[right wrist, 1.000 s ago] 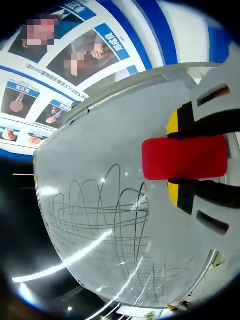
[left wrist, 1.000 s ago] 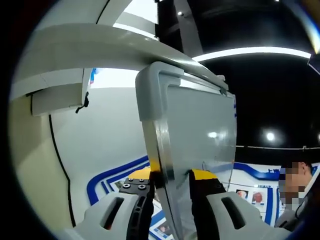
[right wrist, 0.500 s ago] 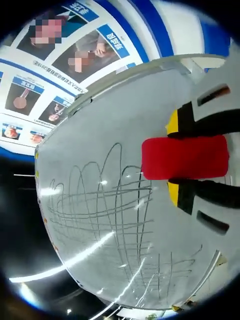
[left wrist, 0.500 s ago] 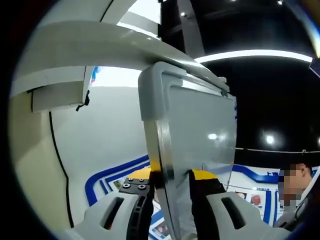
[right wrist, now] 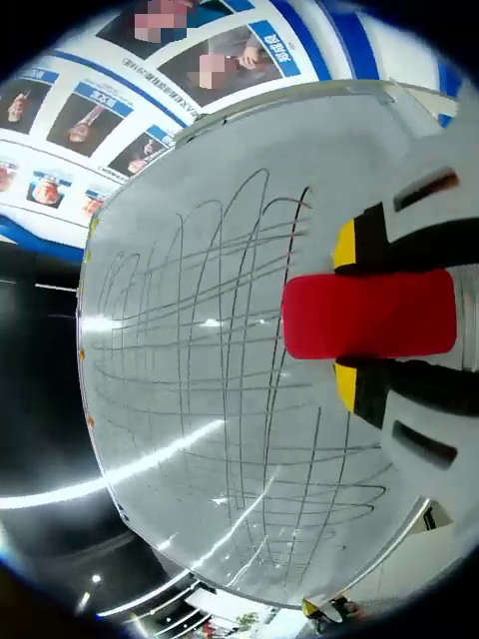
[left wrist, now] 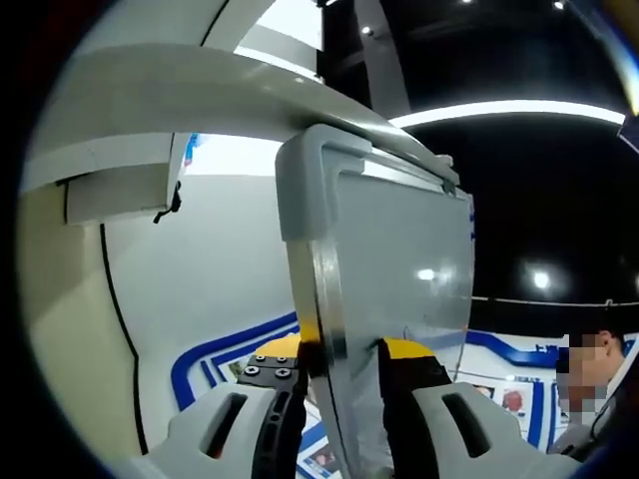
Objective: Wipe the writing off the whiteboard with the eraser
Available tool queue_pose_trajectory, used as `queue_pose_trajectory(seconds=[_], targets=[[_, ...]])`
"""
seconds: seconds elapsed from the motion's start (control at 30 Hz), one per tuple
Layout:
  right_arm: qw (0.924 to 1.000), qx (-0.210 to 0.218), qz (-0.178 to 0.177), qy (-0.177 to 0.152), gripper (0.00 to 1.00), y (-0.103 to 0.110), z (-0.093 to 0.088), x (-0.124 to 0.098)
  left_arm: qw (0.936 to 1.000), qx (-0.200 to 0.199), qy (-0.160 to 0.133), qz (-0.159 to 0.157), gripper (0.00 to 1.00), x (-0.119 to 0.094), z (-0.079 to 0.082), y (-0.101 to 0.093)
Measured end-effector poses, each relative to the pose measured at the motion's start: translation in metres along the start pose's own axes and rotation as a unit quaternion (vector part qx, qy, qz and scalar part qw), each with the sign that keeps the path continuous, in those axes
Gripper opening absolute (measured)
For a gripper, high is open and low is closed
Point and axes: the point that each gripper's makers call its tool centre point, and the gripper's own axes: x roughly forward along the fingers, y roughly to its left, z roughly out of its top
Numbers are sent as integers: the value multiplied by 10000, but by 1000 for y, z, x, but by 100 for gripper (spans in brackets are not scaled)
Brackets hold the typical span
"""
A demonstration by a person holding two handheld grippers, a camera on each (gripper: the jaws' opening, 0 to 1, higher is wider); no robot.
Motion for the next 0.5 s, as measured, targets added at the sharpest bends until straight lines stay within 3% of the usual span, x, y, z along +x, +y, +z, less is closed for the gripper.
queue_pose_trajectory(seconds=[0.2,0.5], targets=[[9997,231,-95,-44,28,20,2,-2,10000,-7,-22,6,31,0,3,3],[9998,-87,163,-58,28,57,3,-4,10000,1,-14,37,31,0,1,0]])
